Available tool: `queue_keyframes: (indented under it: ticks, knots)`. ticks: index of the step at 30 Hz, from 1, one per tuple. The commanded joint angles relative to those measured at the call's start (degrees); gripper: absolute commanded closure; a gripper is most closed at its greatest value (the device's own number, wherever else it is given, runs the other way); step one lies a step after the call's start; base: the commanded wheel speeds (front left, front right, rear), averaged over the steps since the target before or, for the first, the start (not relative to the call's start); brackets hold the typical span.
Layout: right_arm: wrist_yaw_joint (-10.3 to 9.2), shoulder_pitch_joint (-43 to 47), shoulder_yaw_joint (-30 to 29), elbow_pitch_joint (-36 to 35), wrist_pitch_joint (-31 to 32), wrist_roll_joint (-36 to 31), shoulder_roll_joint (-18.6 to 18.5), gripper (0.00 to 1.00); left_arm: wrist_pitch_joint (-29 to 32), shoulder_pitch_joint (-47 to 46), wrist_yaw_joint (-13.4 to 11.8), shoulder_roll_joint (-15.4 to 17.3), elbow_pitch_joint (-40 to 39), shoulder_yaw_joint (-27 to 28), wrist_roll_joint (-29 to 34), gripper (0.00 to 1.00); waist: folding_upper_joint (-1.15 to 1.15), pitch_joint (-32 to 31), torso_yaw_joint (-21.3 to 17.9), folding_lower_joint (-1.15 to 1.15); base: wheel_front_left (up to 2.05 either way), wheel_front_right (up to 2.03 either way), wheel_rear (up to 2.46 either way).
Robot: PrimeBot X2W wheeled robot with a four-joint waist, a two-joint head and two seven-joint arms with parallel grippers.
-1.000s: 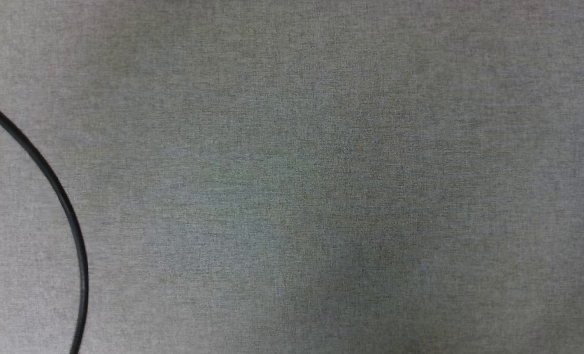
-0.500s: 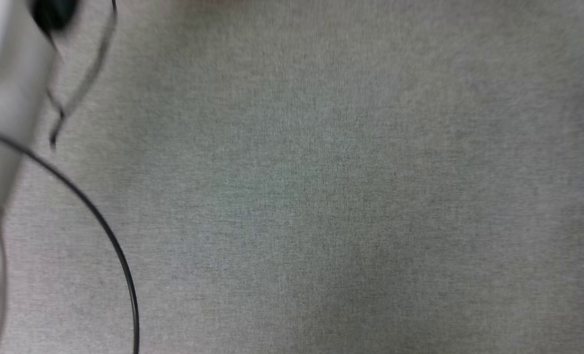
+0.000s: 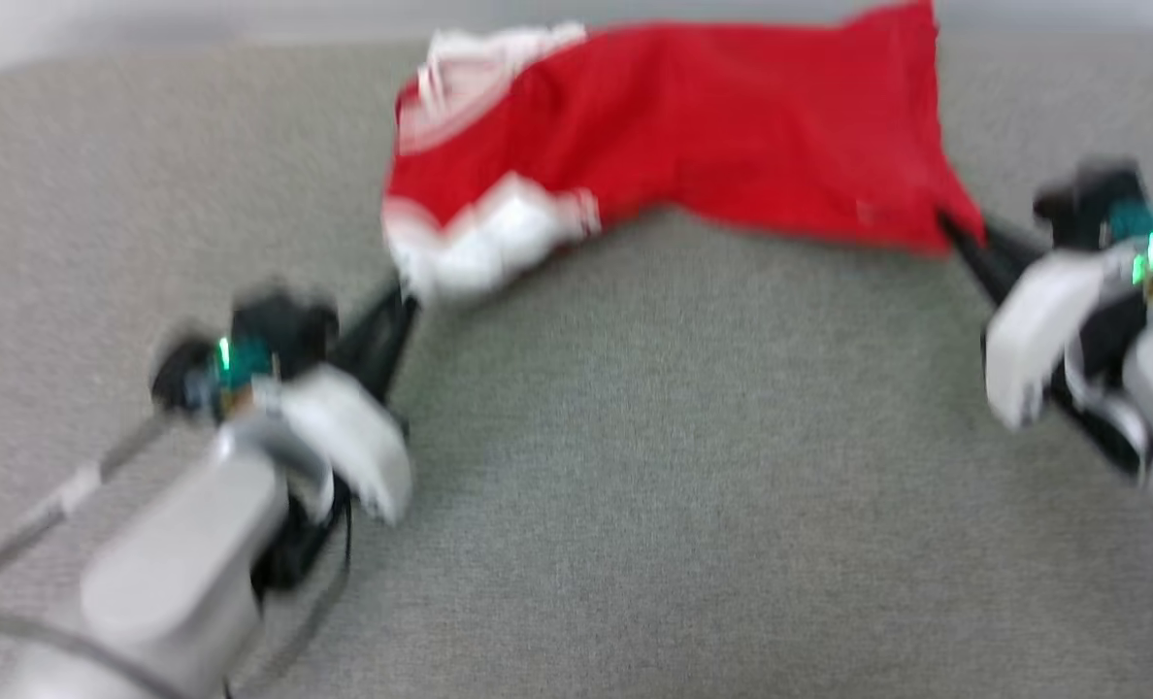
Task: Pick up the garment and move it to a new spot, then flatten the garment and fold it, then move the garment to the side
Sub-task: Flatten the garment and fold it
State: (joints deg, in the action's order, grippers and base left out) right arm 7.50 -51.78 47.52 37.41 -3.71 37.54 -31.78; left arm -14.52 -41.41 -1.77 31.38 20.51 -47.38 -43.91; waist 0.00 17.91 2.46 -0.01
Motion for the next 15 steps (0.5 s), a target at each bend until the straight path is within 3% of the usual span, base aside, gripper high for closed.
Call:
queue_keyframes:
  ticks: [1,6,15]
  knots:
    - [-0.02,4.3,0.5,-1.2,-0.5,1.2,-1.2,1.00,0.3,4.7,-1.7,1.0,-2.5,-0.1,-1.3,1.00,0.00,-4.4,0.3,0.01,0.00,0.00,0.00]
    - [-0.02,15.2,-0.8,-4.5,-2.0,4.2,-4.2,1.00,2.0,16.6,-5.1,4.3,-9.6,-2.2,-3.7,1.00,0.00,-9.1,0.9,0.01,0.00,0.00,0.00]
    - [-0.02,35.0,-5.7,-12.6,-1.9,4.9,-8.8,1.00,1.0,36.4,-13.2,10.7,-21.3,-0.1,-11.7,1.00,0.00,-15.0,0.3,0.01,0.00,0.00,0.00]
